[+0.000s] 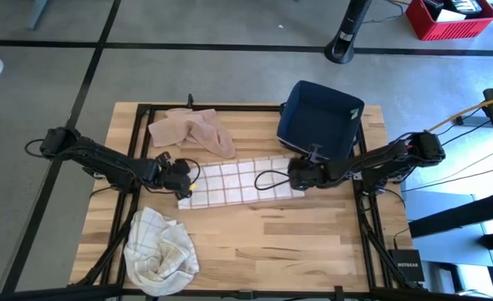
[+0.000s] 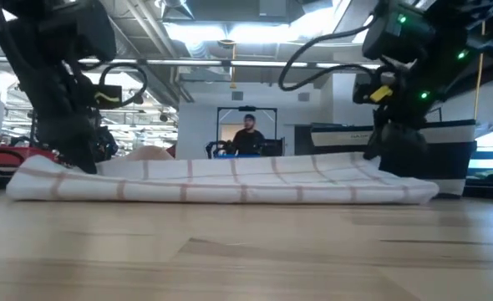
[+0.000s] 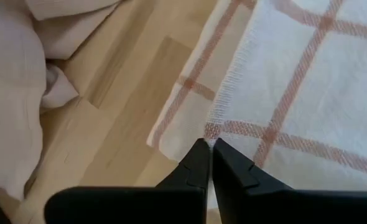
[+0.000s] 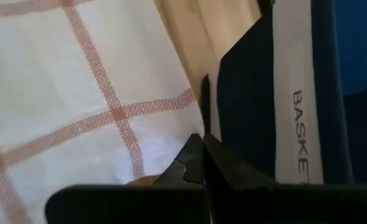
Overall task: Fold towel
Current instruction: Fold the white with red-stripe towel
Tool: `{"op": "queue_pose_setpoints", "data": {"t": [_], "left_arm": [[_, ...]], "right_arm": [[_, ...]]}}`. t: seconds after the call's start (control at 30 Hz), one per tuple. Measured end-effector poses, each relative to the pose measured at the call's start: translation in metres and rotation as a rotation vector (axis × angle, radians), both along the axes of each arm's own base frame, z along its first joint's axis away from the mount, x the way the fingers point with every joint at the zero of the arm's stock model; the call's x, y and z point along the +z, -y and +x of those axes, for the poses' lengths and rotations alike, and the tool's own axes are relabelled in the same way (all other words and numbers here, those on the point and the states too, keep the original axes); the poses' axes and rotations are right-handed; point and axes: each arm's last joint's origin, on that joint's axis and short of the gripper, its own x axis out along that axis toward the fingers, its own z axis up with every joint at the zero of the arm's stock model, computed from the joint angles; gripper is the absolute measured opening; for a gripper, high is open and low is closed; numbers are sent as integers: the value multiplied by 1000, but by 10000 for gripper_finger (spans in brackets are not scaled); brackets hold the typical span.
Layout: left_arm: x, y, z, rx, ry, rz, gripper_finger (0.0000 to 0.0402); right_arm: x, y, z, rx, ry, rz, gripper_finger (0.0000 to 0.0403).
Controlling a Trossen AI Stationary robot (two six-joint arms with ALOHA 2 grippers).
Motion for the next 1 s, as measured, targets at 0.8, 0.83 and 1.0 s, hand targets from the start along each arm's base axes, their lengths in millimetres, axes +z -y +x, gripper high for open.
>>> {"op": "queue_pose_setpoints", "data": {"t": [0.8, 0.83, 1.0], "left_arm": [[21, 18, 36, -256, 214, -256, 145], [14, 20, 35, -266, 183, -252, 142], [-14, 23, 27, -269, 34, -301, 133]], "right_arm": [[16, -15, 28, 167, 63, 495, 197], [10, -17, 29, 192, 79, 498, 197], [-19, -14, 22, 189, 36, 474, 197]]}}
